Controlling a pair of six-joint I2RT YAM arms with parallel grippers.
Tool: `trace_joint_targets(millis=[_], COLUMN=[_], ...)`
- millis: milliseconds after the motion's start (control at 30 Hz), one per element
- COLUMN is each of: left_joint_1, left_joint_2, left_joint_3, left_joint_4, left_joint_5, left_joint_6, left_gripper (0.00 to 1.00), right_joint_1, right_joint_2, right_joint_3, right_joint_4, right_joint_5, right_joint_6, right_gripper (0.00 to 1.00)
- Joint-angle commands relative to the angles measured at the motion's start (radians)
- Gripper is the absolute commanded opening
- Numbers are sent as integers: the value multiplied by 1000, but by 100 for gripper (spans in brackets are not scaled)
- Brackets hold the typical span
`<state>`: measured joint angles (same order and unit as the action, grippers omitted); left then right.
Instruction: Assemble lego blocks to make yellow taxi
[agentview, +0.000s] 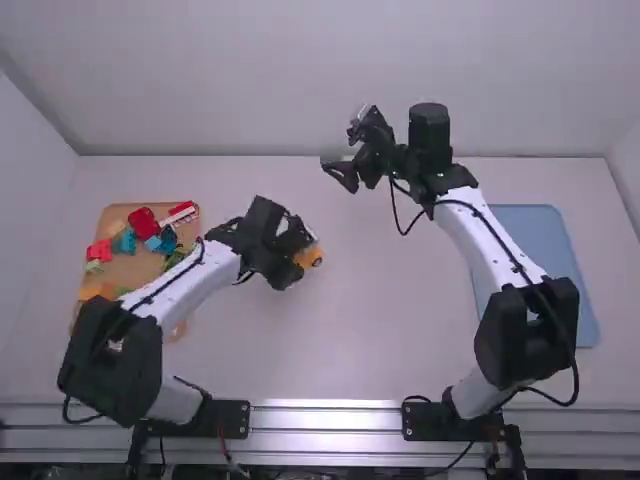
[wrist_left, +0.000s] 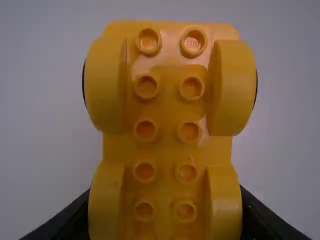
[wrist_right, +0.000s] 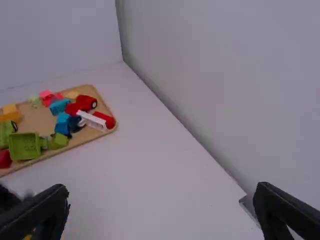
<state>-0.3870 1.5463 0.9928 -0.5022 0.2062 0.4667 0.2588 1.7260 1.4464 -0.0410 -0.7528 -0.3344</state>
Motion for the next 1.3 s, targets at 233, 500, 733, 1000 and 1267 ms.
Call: trace_joint_targets(millis=[233, 500, 733, 1000, 1267], left_joint_1=[-135, -211, -213, -216, -190], left_joint_2=[225, 305, 310, 310, 262], left_joint_3=[93, 93, 91, 91, 127], left_joint_4=[35, 64, 67, 74, 90], left_joint_5=[-30, -43, -34, -31, -108], left_joint_6=[371, 497, 510, 465, 183], left_gripper=[36, 37, 58, 99, 99], right_joint_1=[-16, -24, -10, -9, -52], right_joint_2=[8, 8, 8, 8, 8], right_joint_3=[32, 32, 32, 32, 34], right_joint_4=[7, 7, 5, -35, -94], right_joint_5=[-12, -13, -18, -165, -472], right_joint_6=[23, 24, 23, -85, -197], right_gripper=[99, 99, 99, 99, 99])
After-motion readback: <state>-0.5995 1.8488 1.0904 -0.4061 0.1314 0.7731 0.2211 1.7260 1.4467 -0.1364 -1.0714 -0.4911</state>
